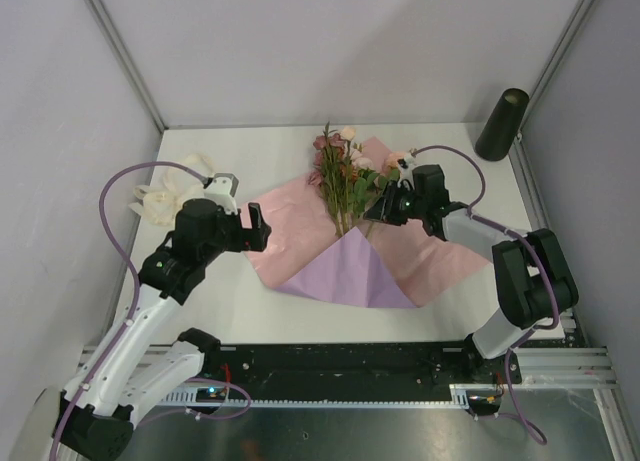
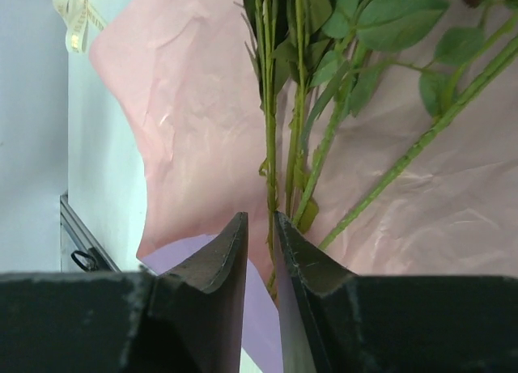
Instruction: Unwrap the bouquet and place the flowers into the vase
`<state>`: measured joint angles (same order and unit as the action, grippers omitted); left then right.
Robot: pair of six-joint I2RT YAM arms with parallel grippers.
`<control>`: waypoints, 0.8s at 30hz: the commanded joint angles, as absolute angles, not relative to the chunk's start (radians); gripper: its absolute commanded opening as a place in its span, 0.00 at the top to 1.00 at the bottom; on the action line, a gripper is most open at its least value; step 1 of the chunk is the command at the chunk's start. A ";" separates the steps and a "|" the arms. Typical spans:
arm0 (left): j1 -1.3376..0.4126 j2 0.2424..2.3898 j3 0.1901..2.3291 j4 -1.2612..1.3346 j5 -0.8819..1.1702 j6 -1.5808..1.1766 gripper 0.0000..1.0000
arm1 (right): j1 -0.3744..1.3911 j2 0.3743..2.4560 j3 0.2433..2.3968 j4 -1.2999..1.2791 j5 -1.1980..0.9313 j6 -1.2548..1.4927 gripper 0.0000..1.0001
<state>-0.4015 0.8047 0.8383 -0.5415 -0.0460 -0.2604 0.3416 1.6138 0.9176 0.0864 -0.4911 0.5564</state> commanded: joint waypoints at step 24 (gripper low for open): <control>-0.396 0.760 0.835 -0.552 -0.097 -0.208 0.00 | 0.518 1.463 0.939 -0.229 -0.644 0.392 0.70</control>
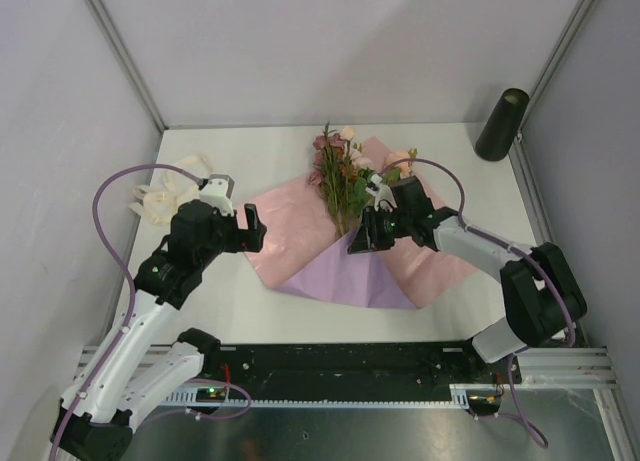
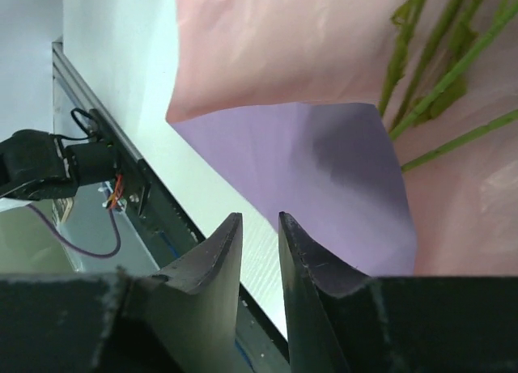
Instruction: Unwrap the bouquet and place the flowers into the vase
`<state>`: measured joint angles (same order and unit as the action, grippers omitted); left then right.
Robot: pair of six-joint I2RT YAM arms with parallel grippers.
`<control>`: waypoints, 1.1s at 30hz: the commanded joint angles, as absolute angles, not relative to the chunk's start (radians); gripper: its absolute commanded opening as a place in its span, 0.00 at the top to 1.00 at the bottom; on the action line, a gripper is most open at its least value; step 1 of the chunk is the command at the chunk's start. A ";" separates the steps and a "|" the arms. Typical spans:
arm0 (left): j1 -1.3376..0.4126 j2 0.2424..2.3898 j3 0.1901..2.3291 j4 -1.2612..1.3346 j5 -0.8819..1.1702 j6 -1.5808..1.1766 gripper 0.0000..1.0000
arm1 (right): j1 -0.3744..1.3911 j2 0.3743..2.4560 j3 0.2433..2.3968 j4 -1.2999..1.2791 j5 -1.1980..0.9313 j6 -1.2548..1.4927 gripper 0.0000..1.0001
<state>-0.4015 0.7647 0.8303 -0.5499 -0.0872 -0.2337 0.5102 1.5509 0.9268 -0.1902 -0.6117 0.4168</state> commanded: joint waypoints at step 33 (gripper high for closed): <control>-0.397 0.768 0.831 -0.553 -0.098 -0.216 0.00 | 0.501 1.612 0.950 -0.184 -0.581 0.343 0.75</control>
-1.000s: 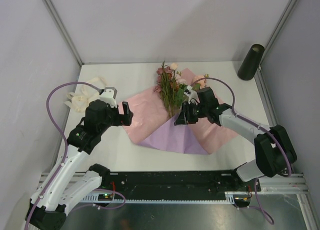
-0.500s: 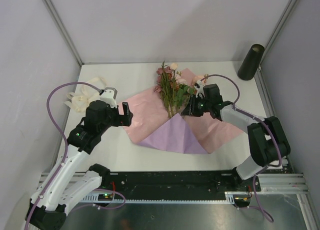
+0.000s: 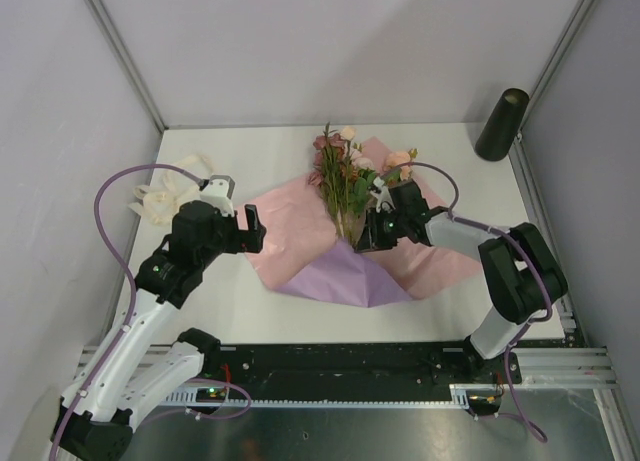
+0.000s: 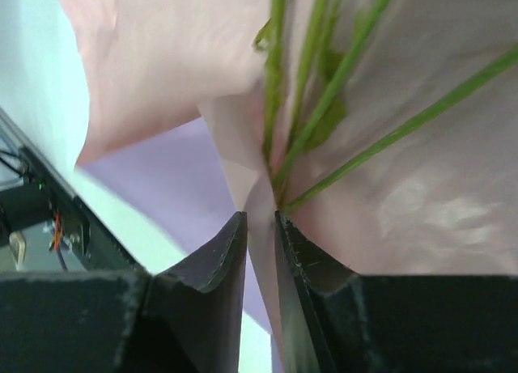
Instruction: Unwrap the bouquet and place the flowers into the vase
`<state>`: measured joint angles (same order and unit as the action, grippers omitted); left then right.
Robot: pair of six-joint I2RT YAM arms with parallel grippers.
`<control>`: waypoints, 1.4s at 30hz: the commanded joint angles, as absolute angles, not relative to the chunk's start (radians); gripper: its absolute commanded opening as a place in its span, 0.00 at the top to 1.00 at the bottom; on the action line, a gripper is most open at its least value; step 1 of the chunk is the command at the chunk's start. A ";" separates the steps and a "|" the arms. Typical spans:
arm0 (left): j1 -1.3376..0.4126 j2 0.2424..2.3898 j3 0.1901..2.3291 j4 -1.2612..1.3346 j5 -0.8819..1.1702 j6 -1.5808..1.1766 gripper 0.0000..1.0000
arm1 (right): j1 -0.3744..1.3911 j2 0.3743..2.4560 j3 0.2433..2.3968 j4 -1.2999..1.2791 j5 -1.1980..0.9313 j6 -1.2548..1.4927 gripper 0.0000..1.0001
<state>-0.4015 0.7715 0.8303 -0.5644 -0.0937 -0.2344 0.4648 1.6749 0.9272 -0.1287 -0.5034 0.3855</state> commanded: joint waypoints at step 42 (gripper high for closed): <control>-0.396 0.863 0.806 -0.523 0.152 -0.321 0.01 | 0.326 1.542 0.883 -0.053 -0.428 0.444 0.77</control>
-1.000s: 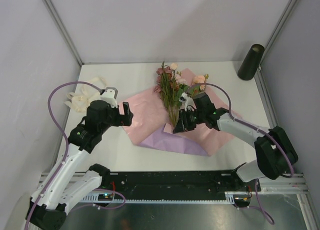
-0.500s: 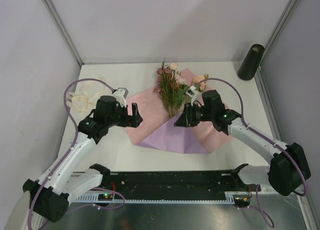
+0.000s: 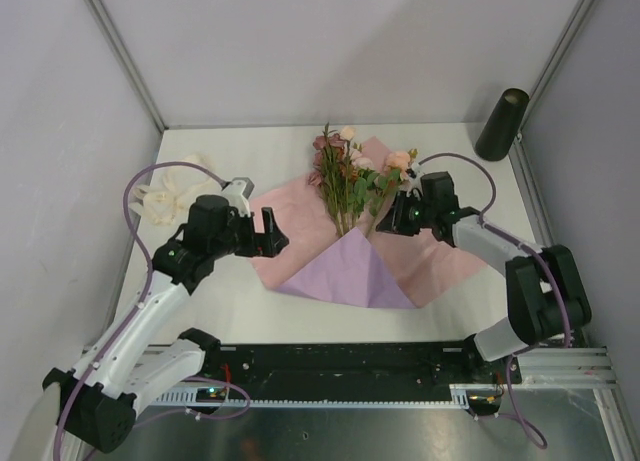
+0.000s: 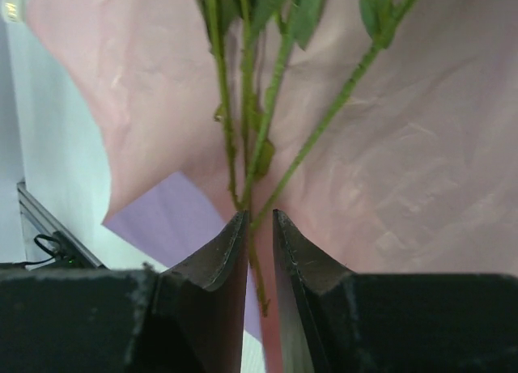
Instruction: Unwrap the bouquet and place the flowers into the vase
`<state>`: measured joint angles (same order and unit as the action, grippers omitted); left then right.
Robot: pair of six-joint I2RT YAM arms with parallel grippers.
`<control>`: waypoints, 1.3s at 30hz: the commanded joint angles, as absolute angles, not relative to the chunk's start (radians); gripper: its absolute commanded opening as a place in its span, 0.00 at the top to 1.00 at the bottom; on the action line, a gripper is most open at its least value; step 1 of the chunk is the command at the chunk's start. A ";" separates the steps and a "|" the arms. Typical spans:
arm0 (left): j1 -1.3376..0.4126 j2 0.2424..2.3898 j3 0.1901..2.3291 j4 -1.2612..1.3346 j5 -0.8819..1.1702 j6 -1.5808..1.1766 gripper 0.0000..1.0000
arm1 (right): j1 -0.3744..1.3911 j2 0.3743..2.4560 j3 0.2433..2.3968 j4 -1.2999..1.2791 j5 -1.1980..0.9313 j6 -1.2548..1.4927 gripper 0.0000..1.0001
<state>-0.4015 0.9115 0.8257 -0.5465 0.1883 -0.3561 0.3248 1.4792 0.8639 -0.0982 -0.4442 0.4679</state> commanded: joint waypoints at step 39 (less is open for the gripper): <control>-0.397 0.901 0.806 -0.540 0.096 -0.343 0.00 | 1.023 1.261 0.557 -0.136 -0.359 0.541 0.78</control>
